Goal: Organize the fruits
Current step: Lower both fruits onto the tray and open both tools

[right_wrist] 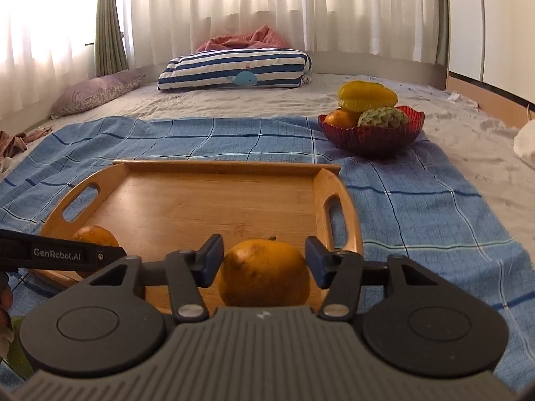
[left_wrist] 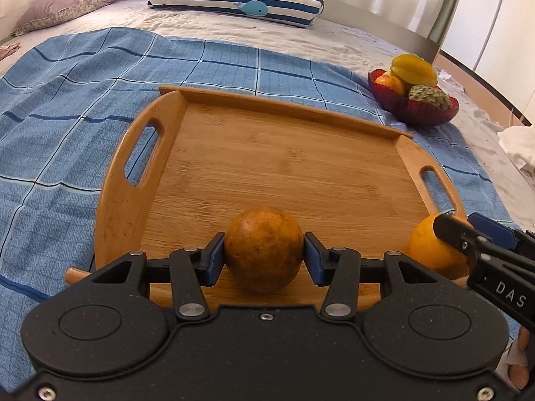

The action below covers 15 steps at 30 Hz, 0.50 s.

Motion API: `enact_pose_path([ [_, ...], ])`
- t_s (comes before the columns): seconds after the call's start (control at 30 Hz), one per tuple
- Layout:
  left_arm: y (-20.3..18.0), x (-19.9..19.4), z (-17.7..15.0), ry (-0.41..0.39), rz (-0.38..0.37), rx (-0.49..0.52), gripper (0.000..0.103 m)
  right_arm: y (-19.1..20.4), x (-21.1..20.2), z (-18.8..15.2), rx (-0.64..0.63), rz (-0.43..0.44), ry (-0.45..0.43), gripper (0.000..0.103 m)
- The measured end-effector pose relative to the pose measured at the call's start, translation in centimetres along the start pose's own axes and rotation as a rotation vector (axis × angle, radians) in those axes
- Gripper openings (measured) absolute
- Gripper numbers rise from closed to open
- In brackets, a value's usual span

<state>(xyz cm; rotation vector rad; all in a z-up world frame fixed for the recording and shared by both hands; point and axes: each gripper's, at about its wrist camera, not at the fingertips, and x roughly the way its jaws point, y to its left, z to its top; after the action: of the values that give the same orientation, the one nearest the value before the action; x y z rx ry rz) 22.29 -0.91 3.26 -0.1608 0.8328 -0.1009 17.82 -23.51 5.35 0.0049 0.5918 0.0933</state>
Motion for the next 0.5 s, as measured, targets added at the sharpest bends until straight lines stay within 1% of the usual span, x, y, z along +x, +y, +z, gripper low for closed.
enact_pose_path([
  [0.13,-0.2,0.1,0.0,-0.003,0.009,0.005,0.047,0.7,-0.1,-0.3,-0.053,-0.003,0.004,0.056],
  [0.23,-0.3,0.0,-0.1,-0.004,0.012,0.011,0.047,0.6,-0.5,-0.6,-0.049,-0.005,-0.004,0.057],
  [0.27,-0.3,0.0,-0.1,-0.005,0.012,0.013,0.047,0.5,-0.6,-0.7,-0.043,-0.004,-0.004,0.06],
  [0.33,-0.3,0.0,-0.1,-0.006,0.012,0.016,0.047,0.3,-0.6,-0.8,-0.035,0.004,0.007,0.073],
  [0.43,-0.3,0.1,-0.1,-0.008,0.01,0.015,0.047,0.1,-0.2,-1.2,-0.036,0.014,0.024,0.078],
  [0.5,-0.2,0.1,-0.1,-0.009,0.008,0.013,0.047,-0.1,0.4,-1.4,-0.021,0.02,0.052,0.079],
])
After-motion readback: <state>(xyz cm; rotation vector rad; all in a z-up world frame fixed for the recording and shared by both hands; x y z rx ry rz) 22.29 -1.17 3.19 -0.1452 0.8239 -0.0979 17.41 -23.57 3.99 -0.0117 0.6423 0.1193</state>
